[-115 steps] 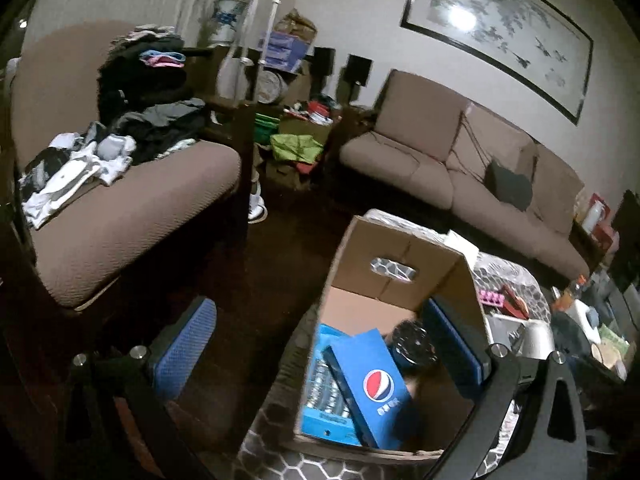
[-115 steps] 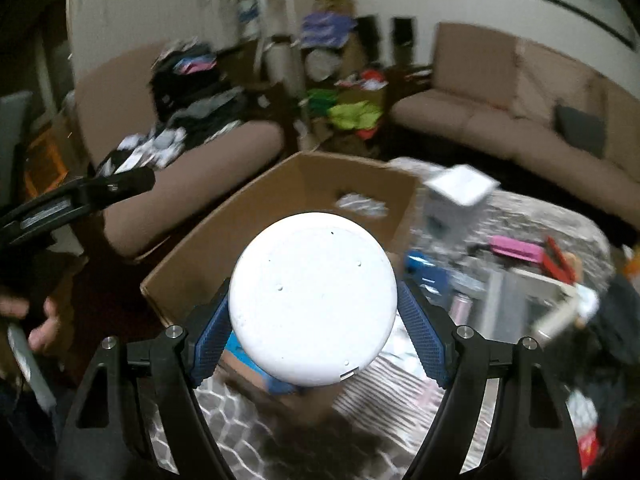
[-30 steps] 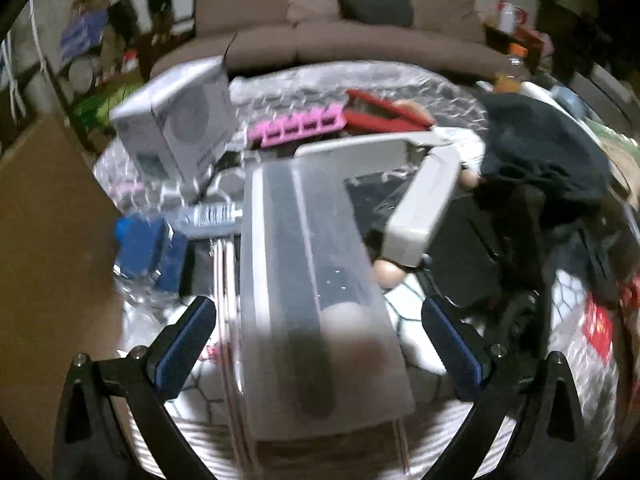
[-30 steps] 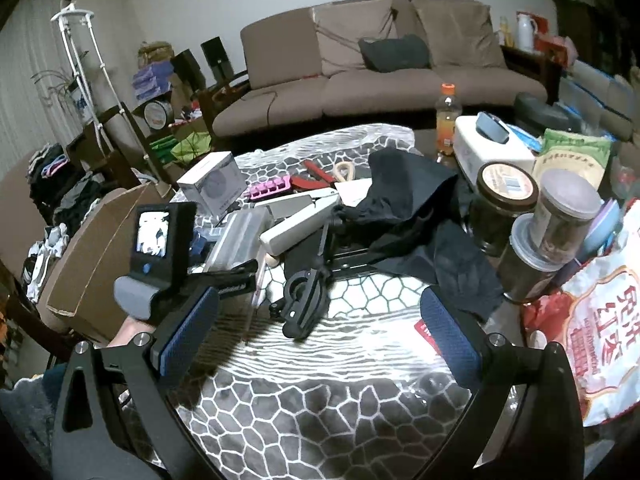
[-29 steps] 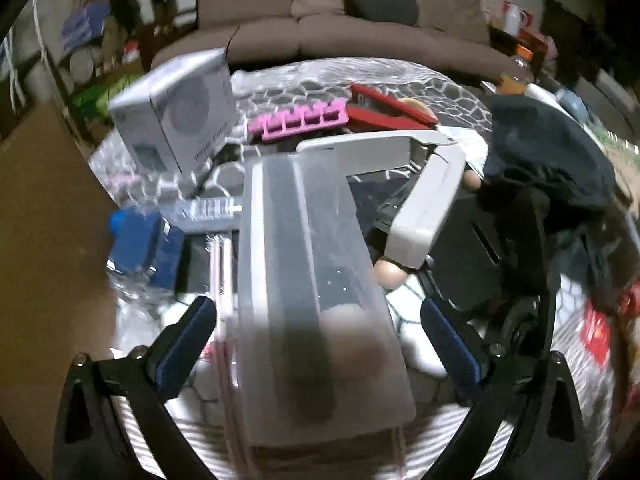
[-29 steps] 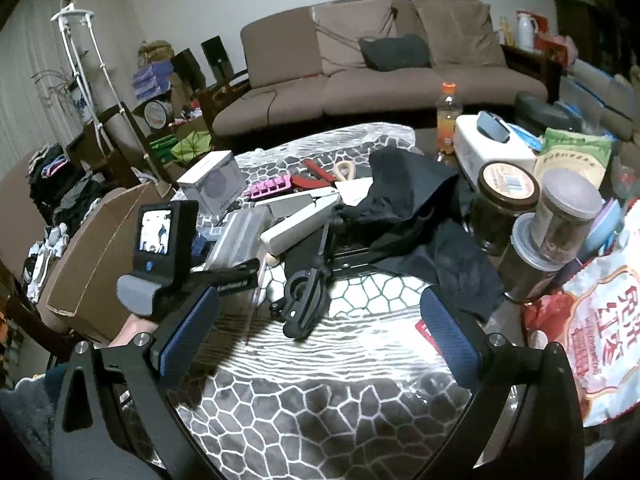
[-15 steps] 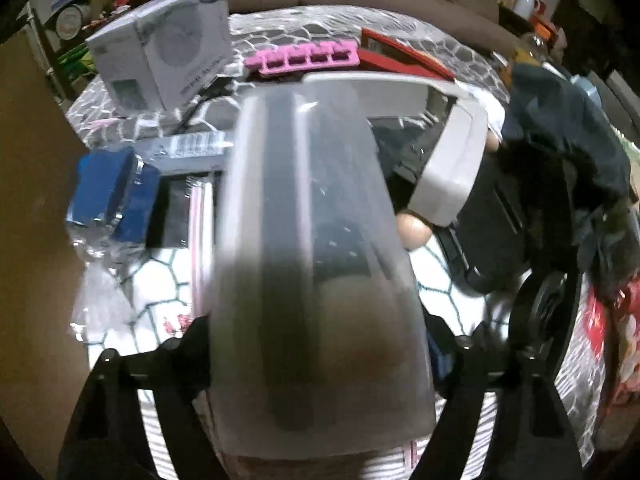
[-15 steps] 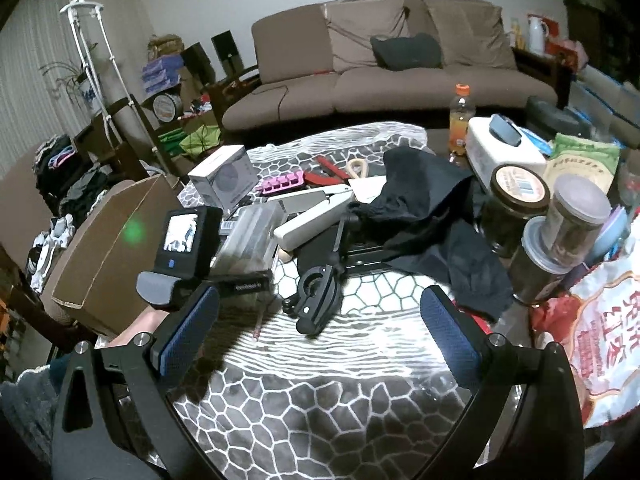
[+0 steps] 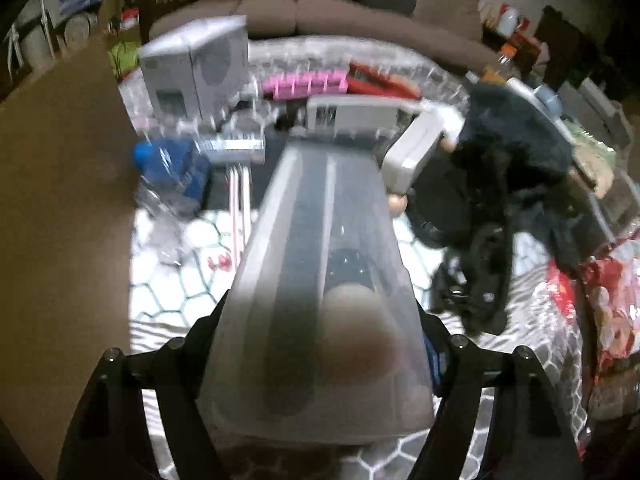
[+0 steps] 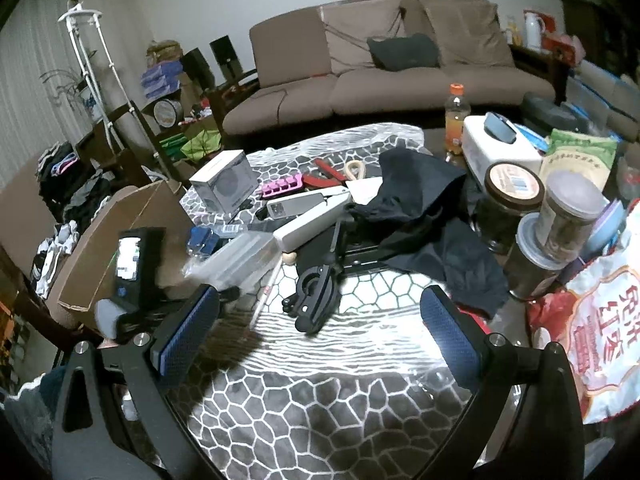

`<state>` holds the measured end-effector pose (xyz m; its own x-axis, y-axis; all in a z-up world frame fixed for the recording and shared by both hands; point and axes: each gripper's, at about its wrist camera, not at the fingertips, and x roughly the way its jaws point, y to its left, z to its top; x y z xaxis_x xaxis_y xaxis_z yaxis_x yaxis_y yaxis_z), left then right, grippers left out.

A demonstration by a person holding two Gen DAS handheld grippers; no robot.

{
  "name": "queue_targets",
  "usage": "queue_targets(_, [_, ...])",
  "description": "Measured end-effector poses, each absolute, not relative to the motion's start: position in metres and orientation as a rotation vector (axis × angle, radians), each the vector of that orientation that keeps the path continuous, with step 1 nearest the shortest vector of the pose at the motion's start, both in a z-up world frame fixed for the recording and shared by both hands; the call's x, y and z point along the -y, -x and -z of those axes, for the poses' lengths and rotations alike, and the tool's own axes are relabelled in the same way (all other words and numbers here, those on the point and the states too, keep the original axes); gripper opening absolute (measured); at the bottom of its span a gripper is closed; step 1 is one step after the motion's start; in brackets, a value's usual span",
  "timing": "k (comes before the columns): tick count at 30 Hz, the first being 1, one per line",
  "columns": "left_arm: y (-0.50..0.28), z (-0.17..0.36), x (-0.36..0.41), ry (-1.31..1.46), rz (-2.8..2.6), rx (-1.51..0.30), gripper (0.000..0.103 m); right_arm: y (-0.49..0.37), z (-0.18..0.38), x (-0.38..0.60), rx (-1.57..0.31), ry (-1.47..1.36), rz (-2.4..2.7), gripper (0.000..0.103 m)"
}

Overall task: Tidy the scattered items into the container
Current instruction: 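Lower the left tool onto the clear plastic container and close it, then lift the clear container with the red ball in the left tool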

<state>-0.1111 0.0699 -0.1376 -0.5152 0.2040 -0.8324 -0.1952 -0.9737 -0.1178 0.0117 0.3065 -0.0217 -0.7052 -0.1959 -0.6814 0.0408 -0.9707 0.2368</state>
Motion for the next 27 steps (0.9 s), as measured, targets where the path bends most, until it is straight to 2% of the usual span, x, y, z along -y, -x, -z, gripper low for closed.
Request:
queue_targets(1, [0.104, 0.123, -0.068, 1.342, -2.581, 0.019, 0.071, -0.012, 0.022, -0.308, 0.321, -1.142, 2.771, 0.101])
queue_targets(4, [0.091, 0.094, -0.063, 1.218, -2.632, 0.008, 0.072, -0.014, 0.022, -0.313, 0.344, -1.14, 2.773, 0.101])
queue_targets(9, [0.074, 0.08, -0.05, 1.203, -2.61, 0.081, 0.072, -0.014, 0.022, -0.318, 0.38, -1.141, 2.776, 0.101])
queue_targets(17, [0.014, 0.059, -0.045, 1.117, -2.625, -0.154, 0.072, -0.009, 0.025, -0.297, 0.327, -1.159, 2.735, 0.101])
queue_targets(24, [0.038, 0.066, -0.051, 1.036, -2.662, -0.16, 0.075, 0.0, 0.036, -0.275, 0.314, -1.211, 2.684, 0.101])
queue_targets(27, [0.047, 0.072, -0.059, 0.927, -2.734, -0.22, 0.082, 0.001, 0.036, -0.268, 0.307, -1.205, 2.674, 0.101])
